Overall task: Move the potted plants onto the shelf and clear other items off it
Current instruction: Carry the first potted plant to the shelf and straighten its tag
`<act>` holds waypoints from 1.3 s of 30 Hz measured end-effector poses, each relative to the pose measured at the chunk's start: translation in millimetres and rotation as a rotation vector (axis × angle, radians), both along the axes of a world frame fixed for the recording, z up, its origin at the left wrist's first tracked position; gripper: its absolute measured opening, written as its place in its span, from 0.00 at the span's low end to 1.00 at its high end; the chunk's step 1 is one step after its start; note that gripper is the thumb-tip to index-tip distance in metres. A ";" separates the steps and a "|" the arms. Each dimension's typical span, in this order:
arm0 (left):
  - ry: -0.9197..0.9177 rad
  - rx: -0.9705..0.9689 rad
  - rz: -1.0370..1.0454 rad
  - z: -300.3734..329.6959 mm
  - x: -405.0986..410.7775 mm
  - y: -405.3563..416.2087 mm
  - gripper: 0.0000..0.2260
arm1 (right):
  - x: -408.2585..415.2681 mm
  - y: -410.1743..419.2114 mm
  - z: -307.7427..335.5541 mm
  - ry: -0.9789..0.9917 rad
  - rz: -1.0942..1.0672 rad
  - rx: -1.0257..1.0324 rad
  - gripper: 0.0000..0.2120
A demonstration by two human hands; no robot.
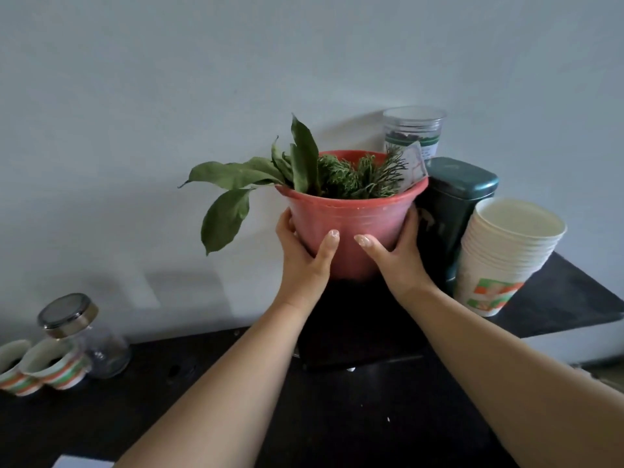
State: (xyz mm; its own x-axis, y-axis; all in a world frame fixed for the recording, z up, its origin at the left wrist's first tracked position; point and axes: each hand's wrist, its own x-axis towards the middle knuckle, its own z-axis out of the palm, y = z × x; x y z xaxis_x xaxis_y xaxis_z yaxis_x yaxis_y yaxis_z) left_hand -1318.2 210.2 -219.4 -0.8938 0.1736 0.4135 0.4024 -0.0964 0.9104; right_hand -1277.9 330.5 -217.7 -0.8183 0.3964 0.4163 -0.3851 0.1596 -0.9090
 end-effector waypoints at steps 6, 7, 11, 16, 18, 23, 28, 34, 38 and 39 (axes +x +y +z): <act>-0.009 -0.088 -0.043 -2.2 1.4 -5.0 0.51 | 2.6 5.6 -5.2 -0.088 0.062 0.006 0.50; -0.031 -0.100 -0.043 -1.6 3.6 -5.7 0.49 | 3.5 6.5 -4.4 -0.105 0.069 0.000 0.46; -0.102 -0.160 0.029 -4.7 23.7 -3.7 0.43 | 8.4 7.3 0.2 -0.163 0.094 -0.032 0.40; -0.207 -0.291 0.055 -13.9 45.9 -0.2 0.28 | 19.1 -0.5 5.9 -0.159 0.089 -0.058 0.43; -0.219 -0.298 0.043 -12.7 44.0 -1.7 0.31 | 24.9 -4.0 3.3 -0.153 0.090 -0.072 0.44; -0.261 -0.216 0.034 -4.5 38.2 -8.4 0.28 | 38.5 -1.9 -1.3 -0.214 0.118 -0.054 0.50; -0.144 -0.265 0.039 -8.2 68.9 -6.3 0.34 | 34.2 9.8 8.5 -0.248 0.135 -0.020 0.54; -0.184 -0.317 0.027 -7.1 74.2 -1.8 0.27 | 33.4 -1.6 4.9 -0.206 0.178 -0.057 0.37; -0.189 -0.347 0.032 -3.0 64.0 -8.0 0.32 | 42.9 -5.9 -5.1 -0.204 0.168 -0.015 0.45; -0.177 -0.368 0.040 -2.6 59.4 -10.9 0.35 | 45.9 -5.6 -5.7 -0.214 0.171 0.000 0.49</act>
State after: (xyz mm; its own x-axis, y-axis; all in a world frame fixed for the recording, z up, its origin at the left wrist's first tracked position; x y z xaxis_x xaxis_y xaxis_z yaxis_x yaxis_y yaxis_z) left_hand -1258.8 199.3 -222.0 -0.9547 0.2450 0.1690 0.2329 0.2616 0.9367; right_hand -1232.0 324.9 -223.5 -0.9428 0.2447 0.2266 -0.2055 0.1089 -0.9726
